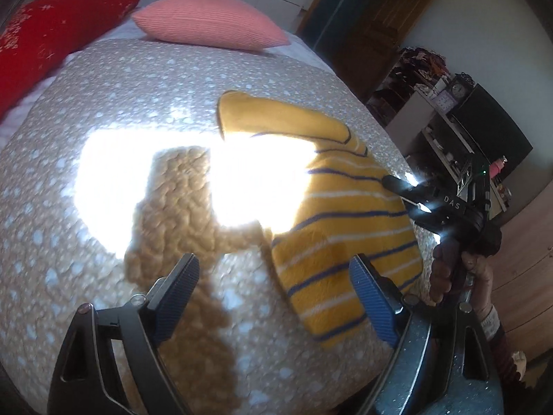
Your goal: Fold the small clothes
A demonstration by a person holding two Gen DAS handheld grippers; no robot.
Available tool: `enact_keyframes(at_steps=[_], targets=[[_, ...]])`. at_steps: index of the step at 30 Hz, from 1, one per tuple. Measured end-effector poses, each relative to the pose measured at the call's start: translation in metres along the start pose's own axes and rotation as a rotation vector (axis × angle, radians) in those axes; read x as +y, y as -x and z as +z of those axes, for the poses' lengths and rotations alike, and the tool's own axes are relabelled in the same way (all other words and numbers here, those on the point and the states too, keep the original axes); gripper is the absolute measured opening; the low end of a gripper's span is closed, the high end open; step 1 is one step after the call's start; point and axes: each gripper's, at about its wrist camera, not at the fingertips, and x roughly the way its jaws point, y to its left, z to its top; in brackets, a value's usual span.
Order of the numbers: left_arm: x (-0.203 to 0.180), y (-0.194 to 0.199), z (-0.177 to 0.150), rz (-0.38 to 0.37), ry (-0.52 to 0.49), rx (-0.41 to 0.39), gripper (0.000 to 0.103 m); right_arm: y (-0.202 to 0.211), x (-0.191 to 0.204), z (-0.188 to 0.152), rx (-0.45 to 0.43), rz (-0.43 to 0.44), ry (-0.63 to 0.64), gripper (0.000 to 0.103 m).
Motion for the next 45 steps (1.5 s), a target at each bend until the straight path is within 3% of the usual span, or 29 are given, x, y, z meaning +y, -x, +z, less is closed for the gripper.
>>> enact_keyframes(at_steps=[4,8,9,10,11,13,17,19,21,23,24,25,27,29,31,33,35,37,39,42,45], targets=[[0.003,-0.068,0.038,-0.095,0.056,0.109,0.092,-0.025,-0.013,0.012,0.025,0.070,-0.053,0.076],[0.017,-0.122,0.051,-0.228,0.184,0.221,0.092,-0.050,-0.022,0.017,0.067,0.185,-0.126,0.073],[0.020,-0.124,0.055,-0.238,0.204,0.214,0.091,-0.056,-0.023,0.018,0.075,0.210,-0.143,0.068],[0.020,-0.122,0.059,-0.255,0.213,0.207,0.077,-0.060,-0.022,0.018,0.088,0.254,-0.162,0.051],[0.020,-0.117,0.065,-0.266,0.210,0.206,0.069,-0.061,-0.019,0.020,0.087,0.288,-0.182,0.045],[0.017,-0.099,0.078,-0.267,0.176,0.176,0.058,-0.053,-0.002,0.026,0.054,0.324,-0.147,0.039],[0.009,-0.063,0.106,-0.217,0.097,0.088,0.057,-0.030,0.045,0.042,-0.032,0.379,-0.019,0.035],[0.014,-0.059,0.111,-0.188,0.095,0.080,0.062,-0.029,0.061,0.044,-0.055,0.344,0.046,0.036],[0.025,-0.070,0.104,-0.112,0.112,0.105,0.072,-0.046,0.062,0.041,-0.025,0.291,0.037,0.042],[0.043,-0.091,0.087,-0.007,0.125,0.153,0.073,-0.071,0.052,0.033,0.027,0.154,0.009,0.052],[0.054,-0.098,0.076,0.006,0.140,0.166,0.076,-0.083,0.045,0.027,0.056,0.078,0.006,0.055],[0.067,-0.098,0.065,-0.034,0.181,0.157,0.084,-0.090,0.038,0.021,0.063,0.063,-0.006,0.068],[0.080,-0.088,0.051,-0.107,0.254,0.125,0.084,-0.083,0.028,0.015,0.037,0.116,-0.064,0.070],[0.082,-0.073,0.040,-0.113,0.266,0.111,0.085,-0.068,0.033,0.013,0.015,0.098,-0.060,0.070],[0.081,-0.059,0.029,-0.074,0.253,0.080,0.088,-0.043,0.051,0.011,-0.053,0.064,0.010,0.069],[0.078,-0.049,0.013,-0.033,0.233,0.063,0.090,-0.017,0.071,0.007,-0.114,0.059,0.084,0.059],[0.078,-0.046,-0.004,-0.024,0.243,0.061,0.090,0.002,0.092,-0.001,-0.155,0.069,0.145,0.039],[0.071,-0.039,-0.018,0.002,0.223,0.042,0.090,0.008,0.100,-0.013,-0.151,0.103,0.167,0.031],[0.061,-0.031,-0.026,0.042,0.196,0.032,0.090,-0.001,0.095,-0.029,-0.091,0.108,0.159,0.031],[0.049,-0.005,-0.036,0.071,0.155,-0.008,0.090,-0.018,0.068,-0.059,-0.024,0.011,0.101,0.030],[0.032,0.034,-0.042,0.149,0.067,-0.113,0.090,-0.003,0.038,-0.086,-0.080,-0.018,-0.001,0.030]])
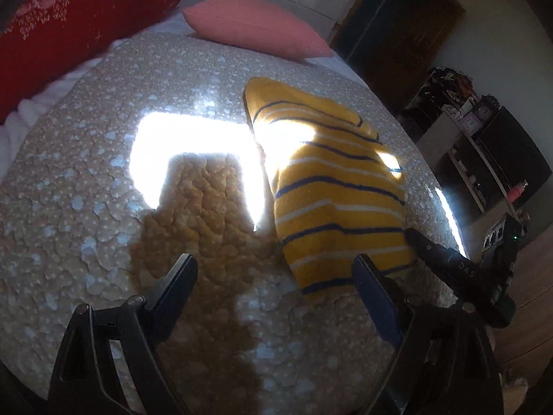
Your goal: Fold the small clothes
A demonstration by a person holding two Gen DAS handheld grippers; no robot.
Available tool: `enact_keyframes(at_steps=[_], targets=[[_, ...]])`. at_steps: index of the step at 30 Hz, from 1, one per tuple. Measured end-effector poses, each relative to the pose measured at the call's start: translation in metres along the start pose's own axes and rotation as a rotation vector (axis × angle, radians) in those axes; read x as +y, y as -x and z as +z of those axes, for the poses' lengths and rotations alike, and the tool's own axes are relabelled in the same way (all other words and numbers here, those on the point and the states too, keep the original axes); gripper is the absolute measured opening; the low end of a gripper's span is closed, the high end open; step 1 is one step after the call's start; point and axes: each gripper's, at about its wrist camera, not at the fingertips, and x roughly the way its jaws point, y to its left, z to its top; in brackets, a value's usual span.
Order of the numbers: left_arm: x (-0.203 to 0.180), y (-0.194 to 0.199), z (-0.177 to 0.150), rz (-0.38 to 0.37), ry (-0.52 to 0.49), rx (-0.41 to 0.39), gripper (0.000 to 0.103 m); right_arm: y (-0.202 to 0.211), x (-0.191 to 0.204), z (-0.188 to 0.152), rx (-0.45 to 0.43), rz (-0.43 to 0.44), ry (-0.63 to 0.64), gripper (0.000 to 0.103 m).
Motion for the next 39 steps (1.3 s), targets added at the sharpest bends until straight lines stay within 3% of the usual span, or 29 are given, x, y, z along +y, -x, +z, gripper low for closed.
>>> enact_keyframes(at_steps=[1,2,5,9,11,14,16,21,24,27,30,39], targets=[[-0.005,0.015,-0.002,0.035,-0.034,-0.052,0.090,0.007,-0.009,-0.006,0.003,-0.015,-0.036,0.047],[-0.010,0.029,-0.004,0.079,-0.065,-0.108,0.090,0.014,-0.016,-0.012,-0.004,0.010,-0.073,0.051],[-0.029,0.073,-0.011,0.254,-0.126,-0.314,0.099,0.040,-0.013,-0.024,-0.028,-0.001,-0.073,0.051],[-0.047,0.129,-0.026,0.453,-0.094,-0.638,0.103,0.075,0.018,-0.037,-0.086,-0.045,0.051,0.054],[-0.056,0.151,-0.032,0.491,-0.115,-0.706,0.103,0.089,0.032,-0.045,-0.114,-0.059,0.091,0.063],[-0.070,0.164,-0.035,0.454,-0.216,-0.653,0.103,0.102,0.051,-0.058,-0.133,-0.102,0.133,0.071],[-0.076,0.163,-0.041,0.391,-0.262,-0.593,0.103,0.105,0.061,-0.066,-0.126,-0.131,0.156,0.072],[-0.081,0.134,-0.064,0.305,-0.298,-0.378,0.103,0.111,0.068,-0.084,-0.114,-0.217,0.210,0.077],[-0.083,0.111,-0.080,0.315,-0.328,-0.297,0.103,0.108,0.069,-0.089,-0.103,-0.281,0.254,0.079],[-0.081,0.095,-0.086,0.275,-0.306,-0.220,0.103,0.105,0.068,-0.090,-0.090,-0.307,0.263,0.079],[-0.078,0.085,-0.088,0.247,-0.285,-0.177,0.103,0.104,0.069,-0.093,-0.086,-0.323,0.271,0.081],[-0.087,0.077,-0.099,0.275,-0.307,-0.148,0.103,0.098,0.069,-0.097,-0.061,-0.344,0.290,0.083]])
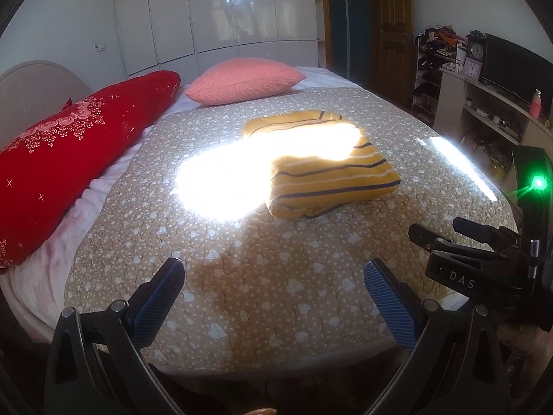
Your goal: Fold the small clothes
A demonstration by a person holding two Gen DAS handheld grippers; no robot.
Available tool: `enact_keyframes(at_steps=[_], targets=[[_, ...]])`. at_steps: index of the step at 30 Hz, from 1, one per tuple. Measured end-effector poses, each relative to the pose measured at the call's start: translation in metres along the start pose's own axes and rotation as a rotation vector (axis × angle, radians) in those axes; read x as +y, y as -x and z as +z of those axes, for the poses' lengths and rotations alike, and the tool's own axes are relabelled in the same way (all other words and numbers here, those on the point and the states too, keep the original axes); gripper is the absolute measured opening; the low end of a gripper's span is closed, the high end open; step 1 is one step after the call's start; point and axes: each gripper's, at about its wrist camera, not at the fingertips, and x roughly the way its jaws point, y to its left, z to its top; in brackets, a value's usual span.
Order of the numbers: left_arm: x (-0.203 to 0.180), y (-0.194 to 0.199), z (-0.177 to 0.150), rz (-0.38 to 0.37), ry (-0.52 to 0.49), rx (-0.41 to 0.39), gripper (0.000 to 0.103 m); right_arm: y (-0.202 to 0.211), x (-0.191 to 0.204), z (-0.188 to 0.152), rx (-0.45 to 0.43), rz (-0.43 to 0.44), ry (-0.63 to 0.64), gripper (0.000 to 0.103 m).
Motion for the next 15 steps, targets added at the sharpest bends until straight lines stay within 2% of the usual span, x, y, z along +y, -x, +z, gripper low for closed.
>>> enact_keyframes(at_steps=[15], targets=[[-0.0008,-0.0087,-0.0035,-0.021,-0.003,0.046,0.103,-0.0099,-0.0029,-0.0033,0.037,-0.018,-0.021,0.085]])
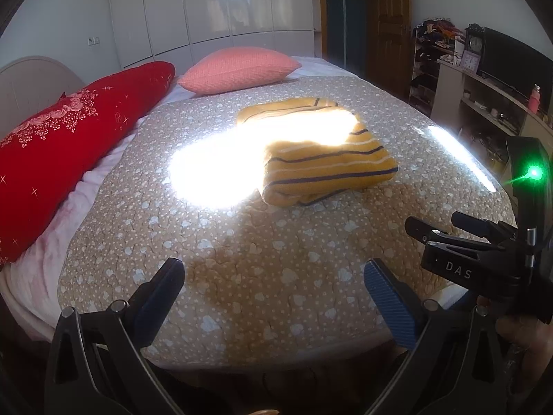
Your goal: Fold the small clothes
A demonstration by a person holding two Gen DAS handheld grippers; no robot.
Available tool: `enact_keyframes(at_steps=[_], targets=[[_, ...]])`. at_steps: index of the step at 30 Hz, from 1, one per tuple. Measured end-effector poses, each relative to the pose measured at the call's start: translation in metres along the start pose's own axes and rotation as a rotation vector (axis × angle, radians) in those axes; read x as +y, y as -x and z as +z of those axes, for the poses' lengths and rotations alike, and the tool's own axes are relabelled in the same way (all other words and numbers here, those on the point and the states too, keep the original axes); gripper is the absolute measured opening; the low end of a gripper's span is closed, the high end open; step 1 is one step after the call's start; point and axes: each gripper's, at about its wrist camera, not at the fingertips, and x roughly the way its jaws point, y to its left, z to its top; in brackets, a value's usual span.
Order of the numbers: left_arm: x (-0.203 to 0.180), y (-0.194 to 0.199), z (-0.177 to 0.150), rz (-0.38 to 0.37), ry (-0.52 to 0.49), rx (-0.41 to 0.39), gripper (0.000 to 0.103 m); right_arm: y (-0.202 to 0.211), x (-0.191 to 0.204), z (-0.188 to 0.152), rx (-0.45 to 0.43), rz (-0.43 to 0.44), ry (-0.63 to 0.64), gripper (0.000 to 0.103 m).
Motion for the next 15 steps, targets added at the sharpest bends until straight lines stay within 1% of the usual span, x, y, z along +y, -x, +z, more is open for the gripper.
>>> enact_keyframes(at_steps=[15], targets=[[-0.0020,-0.0067,-0.0020,-0.013,0.000,0.036,0.103,-0.0050,0.0021,-0.0020,0.017,0.000,0.009,0.087]])
